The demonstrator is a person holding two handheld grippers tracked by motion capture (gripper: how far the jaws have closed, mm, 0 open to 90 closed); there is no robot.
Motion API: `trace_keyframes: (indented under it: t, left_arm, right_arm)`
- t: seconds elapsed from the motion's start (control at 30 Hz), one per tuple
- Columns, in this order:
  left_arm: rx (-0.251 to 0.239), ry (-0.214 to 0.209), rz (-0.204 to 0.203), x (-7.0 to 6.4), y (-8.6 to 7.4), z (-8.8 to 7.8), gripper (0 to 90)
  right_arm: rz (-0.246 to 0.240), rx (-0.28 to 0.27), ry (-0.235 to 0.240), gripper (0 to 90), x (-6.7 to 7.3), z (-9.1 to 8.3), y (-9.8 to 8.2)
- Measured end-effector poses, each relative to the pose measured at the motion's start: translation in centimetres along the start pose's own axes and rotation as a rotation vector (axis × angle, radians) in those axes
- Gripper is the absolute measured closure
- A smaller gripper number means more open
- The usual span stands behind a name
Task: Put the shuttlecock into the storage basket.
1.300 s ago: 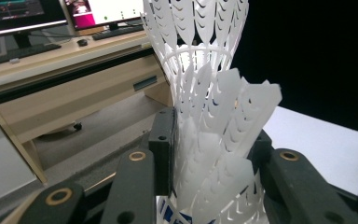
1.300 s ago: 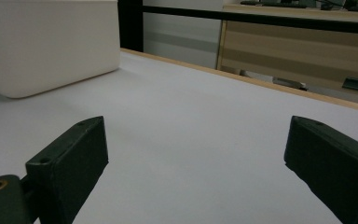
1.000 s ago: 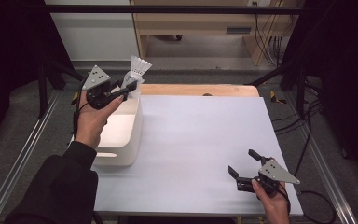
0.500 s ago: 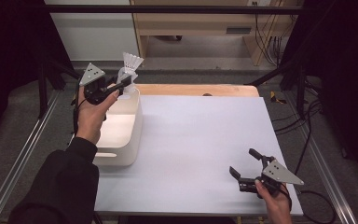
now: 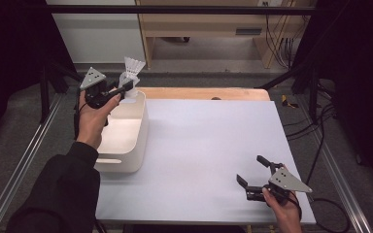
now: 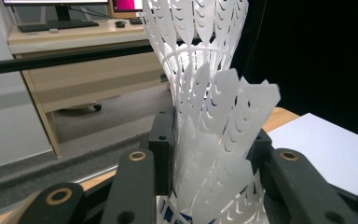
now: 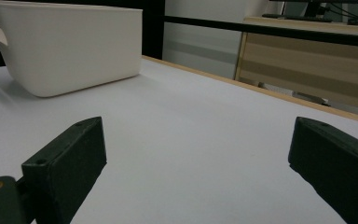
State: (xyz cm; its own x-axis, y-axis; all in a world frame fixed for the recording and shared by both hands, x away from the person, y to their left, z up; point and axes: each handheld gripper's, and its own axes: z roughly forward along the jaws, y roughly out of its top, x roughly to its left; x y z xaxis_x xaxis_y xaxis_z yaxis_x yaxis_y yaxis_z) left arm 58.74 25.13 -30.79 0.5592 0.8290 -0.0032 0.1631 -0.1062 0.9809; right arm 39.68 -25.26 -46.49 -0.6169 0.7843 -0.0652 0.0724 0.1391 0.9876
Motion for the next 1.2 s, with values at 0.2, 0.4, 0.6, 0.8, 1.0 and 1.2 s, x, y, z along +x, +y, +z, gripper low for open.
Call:
trace_keyframes:
  t: [0.2,0.4,0.6,0.8,1.0,1.2]
  left_arm:
    - [0.011,0.023,-0.046,1.3,-1.2,0.7,64.6]
    - [0.022,0.028,-0.068,2.2,-2.1,0.9,64.6]
    - [0.038,0.041,-0.076,3.1,-2.7,0.9,64.6]
    - [0.060,0.047,-0.082,3.6,-3.4,1.2,64.6]
    - [0.061,0.038,-0.082,3.0,-3.6,1.8,64.6]
    - [0.045,0.023,-0.104,2.6,-4.2,2.2,64.6]
  right_arm:
    - [0.002,-0.005,0.004,4.3,-0.1,0.0,-0.1]
    - [0.027,-0.008,0.002,4.3,-0.2,0.2,-0.3]
    - [0.030,-0.014,0.003,4.2,-0.3,0.3,-0.3]
    - [0.031,-0.021,-0.007,4.3,-0.5,0.0,-0.3]
    - [0.009,-0.022,-0.003,4.3,-0.3,-0.1,-0.1]
    - [0.003,-0.022,-0.001,4.3,-0.1,-0.2,0.0]
